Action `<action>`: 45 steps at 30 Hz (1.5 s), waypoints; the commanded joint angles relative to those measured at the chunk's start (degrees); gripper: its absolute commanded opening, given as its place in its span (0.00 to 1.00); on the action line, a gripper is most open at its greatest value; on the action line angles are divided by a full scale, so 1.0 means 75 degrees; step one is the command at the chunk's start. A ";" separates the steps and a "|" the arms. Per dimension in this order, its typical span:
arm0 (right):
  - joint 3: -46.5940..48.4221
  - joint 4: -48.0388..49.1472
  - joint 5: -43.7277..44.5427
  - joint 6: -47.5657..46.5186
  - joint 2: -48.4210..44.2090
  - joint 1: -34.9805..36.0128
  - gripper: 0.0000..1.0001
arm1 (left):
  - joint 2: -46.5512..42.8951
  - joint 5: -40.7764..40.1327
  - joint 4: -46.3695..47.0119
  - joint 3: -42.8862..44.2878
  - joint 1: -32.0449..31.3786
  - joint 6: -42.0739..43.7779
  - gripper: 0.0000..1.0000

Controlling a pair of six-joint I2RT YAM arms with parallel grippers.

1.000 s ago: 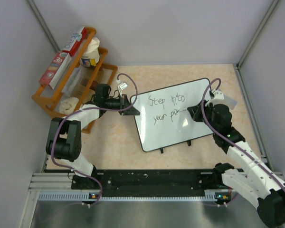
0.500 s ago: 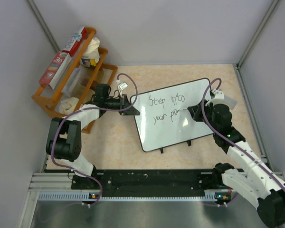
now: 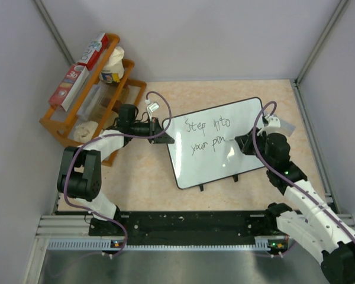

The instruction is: Write a sentence on the whiteboard

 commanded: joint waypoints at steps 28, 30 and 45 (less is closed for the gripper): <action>0.0700 0.0309 0.0344 -0.0080 0.0501 -0.0169 0.00 | 0.0278 -0.1264 -0.0271 -0.0262 -0.0352 0.1826 0.00; 0.0724 0.0333 0.0263 -0.0080 0.0560 -0.0169 0.00 | 0.0267 -0.1264 -0.0260 -0.0261 -0.0352 0.1826 0.00; 0.0595 0.0263 0.0039 0.0154 -0.0282 -0.0180 0.00 | 0.0267 -0.1276 -0.0283 -0.0262 -0.0352 0.1826 0.00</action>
